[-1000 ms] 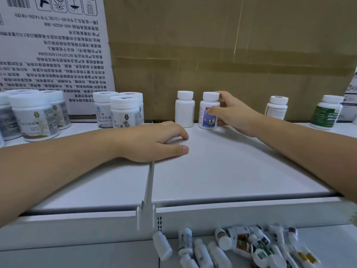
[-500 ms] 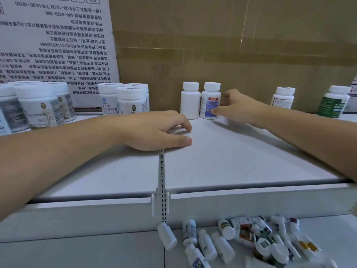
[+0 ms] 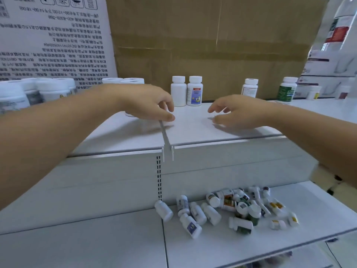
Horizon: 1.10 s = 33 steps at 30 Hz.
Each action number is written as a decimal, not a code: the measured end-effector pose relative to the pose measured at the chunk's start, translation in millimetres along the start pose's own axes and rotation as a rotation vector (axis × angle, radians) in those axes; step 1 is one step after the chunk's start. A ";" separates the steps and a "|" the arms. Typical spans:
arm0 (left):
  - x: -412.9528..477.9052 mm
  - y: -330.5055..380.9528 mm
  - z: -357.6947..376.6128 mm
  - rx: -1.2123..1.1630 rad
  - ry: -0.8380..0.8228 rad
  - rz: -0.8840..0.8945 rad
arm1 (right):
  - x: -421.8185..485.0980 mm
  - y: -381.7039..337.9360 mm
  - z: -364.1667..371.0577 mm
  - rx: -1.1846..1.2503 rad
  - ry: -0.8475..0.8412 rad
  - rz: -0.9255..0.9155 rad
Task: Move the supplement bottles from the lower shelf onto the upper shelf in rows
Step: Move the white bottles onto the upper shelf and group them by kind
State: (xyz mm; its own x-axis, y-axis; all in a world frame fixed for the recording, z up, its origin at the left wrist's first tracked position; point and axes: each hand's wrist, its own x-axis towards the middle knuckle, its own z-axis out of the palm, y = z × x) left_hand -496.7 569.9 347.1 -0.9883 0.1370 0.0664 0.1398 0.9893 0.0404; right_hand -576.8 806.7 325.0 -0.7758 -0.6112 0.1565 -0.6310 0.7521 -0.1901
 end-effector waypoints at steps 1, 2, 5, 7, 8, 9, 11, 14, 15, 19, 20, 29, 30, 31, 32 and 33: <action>-10.7 0.7 -2.7 0.003 0.002 -0.005 | -12.3 -4.7 -3.2 0.009 0.006 0.003; -23.3 1.0 -4.4 0.006 0.010 -0.002 | -25.2 -9.5 -6.0 0.014 0.017 0.004; -66.3 0.2 -2.9 0.006 0.066 0.036 | -64.7 -23.4 -9.6 0.016 0.070 -0.014; -95.2 0.1 2.0 0.029 0.132 0.073 | -88.9 -31.4 -8.1 0.017 0.110 -0.045; -108.7 0.4 4.5 0.042 0.165 0.092 | -100.1 -35.5 -6.8 0.015 0.126 -0.063; -121.6 0.5 7.1 0.047 0.196 0.110 | -110.6 -40.2 -4.8 0.016 0.138 -0.079; -145.9 -1.2 12.5 0.048 0.243 0.151 | -129.5 -49.9 2.2 0.021 0.150 -0.111; -176.9 -8.6 27.6 0.068 0.299 0.208 | -149.1 -57.4 22.1 0.032 0.115 -0.126; -186.2 -10.7 35.1 0.089 0.323 0.229 | -152.9 -57.7 30.8 0.036 0.091 -0.123; -213.9 -16.7 87.6 0.080 0.375 0.292 | -152.8 -45.3 76.2 -0.024 -0.026 -0.086; -216.9 -18.8 105.7 0.063 0.359 0.287 | -150.5 -40.6 90.0 -0.030 -0.053 -0.071; -141.0 -64.5 282.7 0.000 -0.103 -0.144 | -95.9 11.2 234.7 -0.093 -0.218 0.020; -127.9 -69.2 300.5 -0.028 -0.124 -0.192 | -87.6 17.5 251.9 -0.073 -0.236 0.037; -114.9 -73.5 318.6 -0.062 -0.132 -0.234 | -78.9 24.2 270.5 -0.044 -0.261 0.059; -101.4 -76.3 334.9 -0.091 -0.123 -0.270 | -70.0 29.9 288.2 -0.026 -0.291 0.080; -87.7 -77.4 350.1 -0.120 -0.116 -0.309 | -61.4 35.4 305.8 -0.024 -0.312 0.093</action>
State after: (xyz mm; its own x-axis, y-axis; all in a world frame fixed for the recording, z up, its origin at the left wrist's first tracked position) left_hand -441.9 498.6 -10.9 -0.9844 -0.1565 -0.0804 -0.1676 0.9731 0.1579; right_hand -551.9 795.4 12.3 -0.7957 -0.5828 -0.1653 -0.5599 0.8117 -0.1662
